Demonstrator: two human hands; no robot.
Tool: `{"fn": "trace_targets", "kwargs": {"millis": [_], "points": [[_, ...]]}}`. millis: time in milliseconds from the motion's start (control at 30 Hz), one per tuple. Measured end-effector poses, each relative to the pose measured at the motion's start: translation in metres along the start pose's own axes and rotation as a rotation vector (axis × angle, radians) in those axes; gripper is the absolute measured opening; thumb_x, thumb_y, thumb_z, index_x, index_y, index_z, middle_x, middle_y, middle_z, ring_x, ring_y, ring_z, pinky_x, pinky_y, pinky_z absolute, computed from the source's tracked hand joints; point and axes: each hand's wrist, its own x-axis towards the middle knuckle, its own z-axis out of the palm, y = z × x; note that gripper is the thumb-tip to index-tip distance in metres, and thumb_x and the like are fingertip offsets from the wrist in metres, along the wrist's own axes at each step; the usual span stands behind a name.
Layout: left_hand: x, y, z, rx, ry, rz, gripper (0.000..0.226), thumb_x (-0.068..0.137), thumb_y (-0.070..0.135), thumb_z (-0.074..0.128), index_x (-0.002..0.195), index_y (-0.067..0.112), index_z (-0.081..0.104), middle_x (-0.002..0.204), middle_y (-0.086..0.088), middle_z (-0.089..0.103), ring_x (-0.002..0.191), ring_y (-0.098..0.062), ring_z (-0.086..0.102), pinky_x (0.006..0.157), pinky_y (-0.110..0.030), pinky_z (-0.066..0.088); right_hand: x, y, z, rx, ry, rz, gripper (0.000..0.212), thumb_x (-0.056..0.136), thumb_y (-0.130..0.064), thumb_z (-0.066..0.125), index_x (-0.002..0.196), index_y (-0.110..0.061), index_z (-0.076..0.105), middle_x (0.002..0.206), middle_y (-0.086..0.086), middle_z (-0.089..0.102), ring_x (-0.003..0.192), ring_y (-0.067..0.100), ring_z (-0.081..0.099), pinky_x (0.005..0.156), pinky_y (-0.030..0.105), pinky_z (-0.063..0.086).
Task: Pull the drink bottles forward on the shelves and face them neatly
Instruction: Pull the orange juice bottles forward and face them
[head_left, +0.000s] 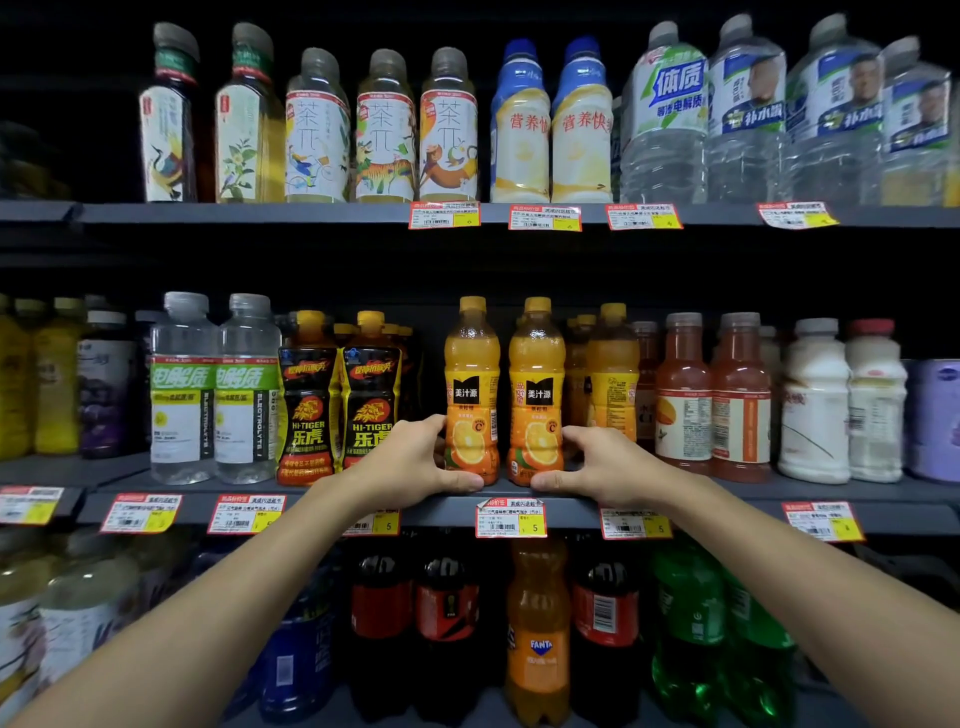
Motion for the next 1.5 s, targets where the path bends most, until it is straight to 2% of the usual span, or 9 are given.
{"fn": "trace_targets", "kwargs": {"millis": [300, 433, 533, 633, 767, 867, 1000, 1167, 1500], "points": [[-0.001, 0.005, 0.002, 0.054, -0.001, -0.057, 0.085, 0.07, 0.056, 0.082, 0.14, 0.024, 0.045, 0.134, 0.004, 0.061, 0.122, -0.013, 0.057, 0.085, -0.016, 0.043, 0.0, 0.002, 0.002, -0.022, 0.003, 0.016, 0.094, 0.067, -0.075, 0.071, 0.143, -0.023, 0.052, 0.136, -0.006, 0.061, 0.123, 0.014, 0.056, 0.104, 0.034, 0.048], [-0.009, 0.011, 0.006, 0.101, 0.069, -0.094, 0.103, 0.07, 0.053, 0.084, 0.15, 0.017, 0.031, 0.139, -0.004, 0.058, 0.124, -0.018, 0.058, 0.091, -0.021, 0.047, -0.008, 0.002, 0.004, -0.014, 0.084, 0.008, 0.085, 0.067, -0.073, 0.074, 0.134, -0.024, 0.057, 0.123, -0.011, 0.065, 0.115, 0.009, 0.06, 0.09, 0.021, 0.049], [-0.026, 0.023, 0.015, 0.078, 0.362, -0.081, 0.103, 0.073, 0.048, 0.084, 0.151, 0.014, 0.027, 0.128, -0.003, 0.061, 0.109, -0.012, 0.062, 0.086, -0.024, 0.052, -0.024, 0.012, 0.003, -0.004, 0.356, -0.045, 0.068, 0.073, -0.07, 0.071, 0.125, -0.028, 0.061, 0.106, -0.017, 0.061, 0.099, 0.0, 0.059, 0.078, 0.016, 0.046], [-0.04, 0.051, 0.032, 0.03, 0.694, 0.206, 0.052, 0.083, 0.032, 0.078, 0.126, 0.022, 0.05, 0.1, 0.015, 0.053, 0.088, 0.003, 0.055, 0.069, -0.008, 0.045, -0.042, 0.035, -0.007, -0.141, 0.713, -0.027, 0.031, 0.087, -0.06, 0.063, 0.104, -0.035, 0.06, 0.094, -0.019, 0.06, 0.088, 0.001, 0.059, 0.068, 0.018, 0.045], [-0.029, 0.104, 0.077, 0.046, 0.545, 0.414, 0.03, 0.088, 0.024, 0.074, 0.115, 0.02, 0.06, 0.096, 0.016, 0.052, 0.079, -0.001, 0.054, 0.073, -0.006, 0.043, -0.055, 0.067, -0.028, -0.291, 0.887, 0.276, 0.042, 0.086, -0.064, 0.058, 0.108, -0.028, 0.055, 0.104, -0.007, 0.059, 0.088, 0.018, 0.061, 0.071, 0.035, 0.05], [0.0, 0.134, 0.114, 0.029, 0.455, 0.28, 0.039, 0.094, 0.032, 0.066, 0.129, 0.017, 0.058, 0.117, 0.007, 0.057, 0.097, 0.0, 0.052, 0.087, -0.012, 0.041, -0.057, 0.083, -0.035, -0.397, 0.877, 0.387, 0.063, 0.083, -0.077, 0.053, 0.107, -0.019, 0.057, 0.101, 0.001, 0.064, 0.088, 0.025, 0.065, 0.071, 0.038, 0.052], [0.032, 0.153, 0.14, 0.019, 0.45, -0.019, 0.045, 0.091, 0.042, 0.067, 0.125, 0.015, 0.053, 0.117, -0.004, 0.058, 0.109, -0.023, 0.059, 0.09, -0.034, 0.05, -0.051, 0.08, -0.033, -0.609, 0.847, 0.439, 0.071, 0.079, -0.087, 0.044, 0.085, -0.019, 0.062, 0.079, 0.003, 0.069, 0.075, 0.027, 0.068, 0.059, 0.033, 0.036], [0.059, 0.159, 0.149, 0.15, 0.47, -0.233, 0.06, 0.085, 0.051, 0.072, 0.12, 0.007, 0.051, 0.117, -0.011, 0.061, 0.109, -0.029, 0.063, 0.08, -0.034, 0.05, -0.047, 0.081, -0.034, -0.579, 0.821, 0.461, 0.069, 0.077, -0.085, 0.052, 0.086, -0.018, 0.064, 0.08, 0.005, 0.07, 0.078, 0.028, 0.068, 0.059, 0.033, 0.037], [0.059, 0.156, 0.151, 0.045, 0.448, -0.233, 0.047, 0.088, 0.049, 0.07, 0.108, 0.008, 0.058, 0.104, -0.008, 0.066, 0.097, -0.027, 0.066, 0.081, -0.04, 0.057, -0.043, 0.089, -0.032, -0.499, 0.866, 0.432, 0.056, 0.078, -0.076, 0.062, 0.084, -0.02, 0.065, 0.077, 0.002, 0.069, 0.075, 0.026, 0.067, 0.059, 0.032, 0.039]]}}
